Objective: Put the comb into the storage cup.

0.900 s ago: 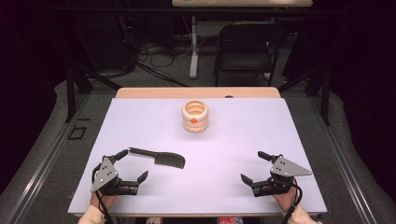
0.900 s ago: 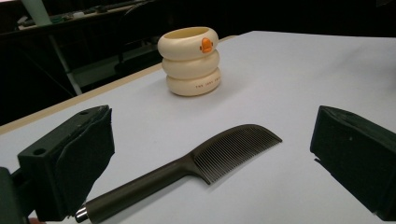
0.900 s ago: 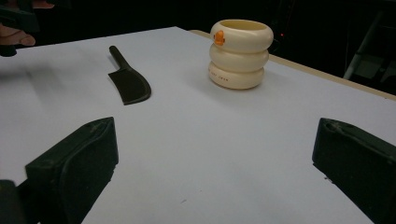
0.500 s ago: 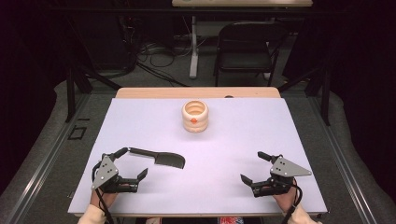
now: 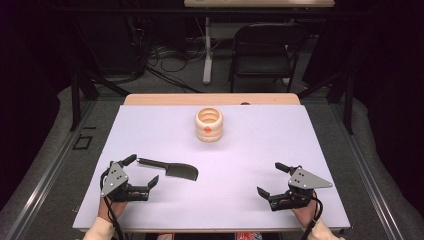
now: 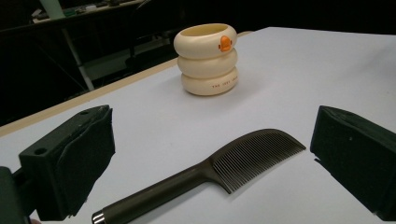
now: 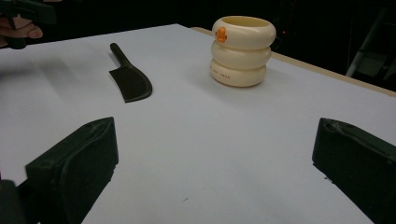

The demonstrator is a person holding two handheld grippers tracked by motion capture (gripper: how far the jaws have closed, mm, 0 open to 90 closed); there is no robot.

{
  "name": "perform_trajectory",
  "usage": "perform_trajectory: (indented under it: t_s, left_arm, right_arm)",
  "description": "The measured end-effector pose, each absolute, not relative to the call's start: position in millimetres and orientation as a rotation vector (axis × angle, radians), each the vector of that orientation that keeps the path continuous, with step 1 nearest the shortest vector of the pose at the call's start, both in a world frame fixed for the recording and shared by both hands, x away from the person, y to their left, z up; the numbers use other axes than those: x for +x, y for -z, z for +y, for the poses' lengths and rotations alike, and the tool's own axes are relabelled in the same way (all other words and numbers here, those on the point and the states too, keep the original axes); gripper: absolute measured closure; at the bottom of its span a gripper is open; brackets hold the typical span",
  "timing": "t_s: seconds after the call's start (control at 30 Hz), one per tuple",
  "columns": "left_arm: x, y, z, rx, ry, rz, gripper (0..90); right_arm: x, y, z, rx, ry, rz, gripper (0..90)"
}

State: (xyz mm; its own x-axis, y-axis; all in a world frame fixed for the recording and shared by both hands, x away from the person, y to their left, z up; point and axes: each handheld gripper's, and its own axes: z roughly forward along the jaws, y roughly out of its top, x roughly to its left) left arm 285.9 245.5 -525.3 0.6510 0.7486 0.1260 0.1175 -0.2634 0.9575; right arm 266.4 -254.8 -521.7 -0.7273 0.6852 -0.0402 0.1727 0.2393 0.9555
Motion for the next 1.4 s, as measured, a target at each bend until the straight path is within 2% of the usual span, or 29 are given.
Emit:
perform_trajectory:
  t_s: [0.47,1.4]
  left_arm:
    - [299.9,521.6,243.6,1.773,-0.722,0.706,0.0]
    - [342.3,523.8,247.6,1.789,-0.734,0.845,0.0]
  right_arm:
    - [267.4,522.4,-254.5,0.785,-1.493,2.069,0.0]
    - [267.9,521.6,-253.2,0.775,-1.489,2.075,0.0]
